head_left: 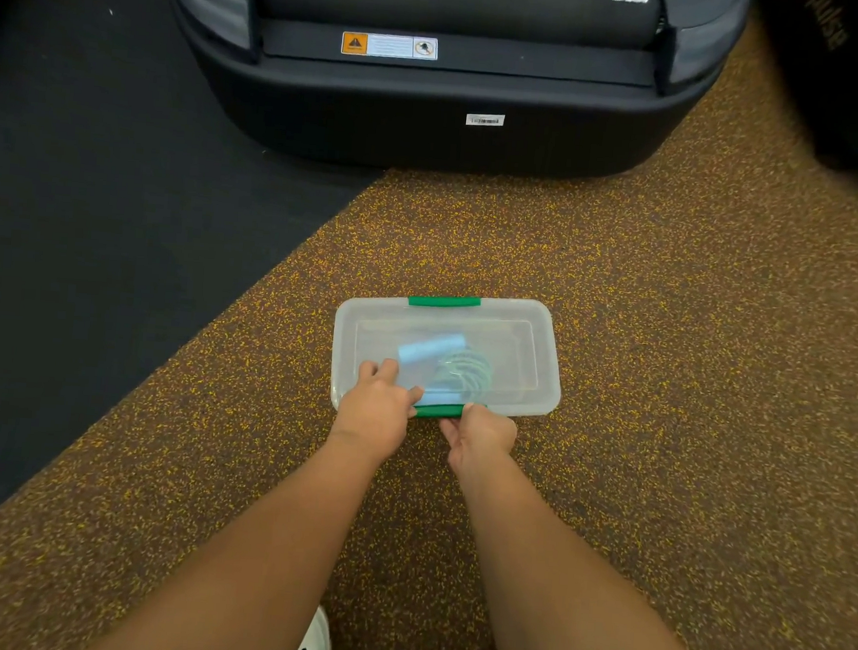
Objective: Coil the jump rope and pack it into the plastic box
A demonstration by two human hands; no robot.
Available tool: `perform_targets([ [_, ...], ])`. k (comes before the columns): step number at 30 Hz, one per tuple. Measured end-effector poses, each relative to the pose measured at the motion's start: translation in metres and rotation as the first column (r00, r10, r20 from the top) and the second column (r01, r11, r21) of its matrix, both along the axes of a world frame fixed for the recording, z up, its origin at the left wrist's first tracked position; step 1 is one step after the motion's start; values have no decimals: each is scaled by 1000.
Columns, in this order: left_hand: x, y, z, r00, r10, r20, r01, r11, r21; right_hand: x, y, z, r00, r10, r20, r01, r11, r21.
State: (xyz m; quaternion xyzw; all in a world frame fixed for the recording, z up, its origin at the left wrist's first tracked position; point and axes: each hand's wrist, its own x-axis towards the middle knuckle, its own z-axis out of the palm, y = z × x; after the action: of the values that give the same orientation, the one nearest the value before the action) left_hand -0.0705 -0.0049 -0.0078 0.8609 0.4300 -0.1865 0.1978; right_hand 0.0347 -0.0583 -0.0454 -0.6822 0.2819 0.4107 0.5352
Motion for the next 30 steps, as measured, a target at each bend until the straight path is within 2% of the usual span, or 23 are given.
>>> perform_targets([
  [10,0,3,-2,998,-32,-52,33,999,14,-2,4,9,998,66,11,-65,995,-77],
  [13,0,3,-3,996,-44,-74,46,999,29,6,8,15,985,149,82,-129,968,-217],
  [16,1,7,0,996,-35,-81,39,998,43,17,6,25,916,373,147,-280,857,-432],
  [18,1,11,1,998,-12,-55,14,999,35,21,4,33,798,579,165,-399,714,-576],
  [19,1,12,1,999,-3,-44,5,999,36,22,4,34,703,691,171,-456,621,-638],
  [21,1,16,0,999,21,-27,-20,999,42,24,5,39,467,872,150,-548,418,-724],
  [23,2,19,1,999,49,-13,-48,998,32,25,7,43,227,968,110,-588,227,-776],
  [25,6,23,4,997,78,6,-79,997,17,31,12,47,14,993,116,-577,103,-810],
  [28,14,30,11,996,87,12,-87,996,10,38,19,53,-310,946,97,-531,-88,-843],
  [29,16,33,13,997,78,10,-79,997,10,40,23,55,-405,911,82,-517,-154,-842],
  [30,18,38,16,996,85,-6,-85,996,4,43,28,58,-460,885,73,-513,-198,-835],
])
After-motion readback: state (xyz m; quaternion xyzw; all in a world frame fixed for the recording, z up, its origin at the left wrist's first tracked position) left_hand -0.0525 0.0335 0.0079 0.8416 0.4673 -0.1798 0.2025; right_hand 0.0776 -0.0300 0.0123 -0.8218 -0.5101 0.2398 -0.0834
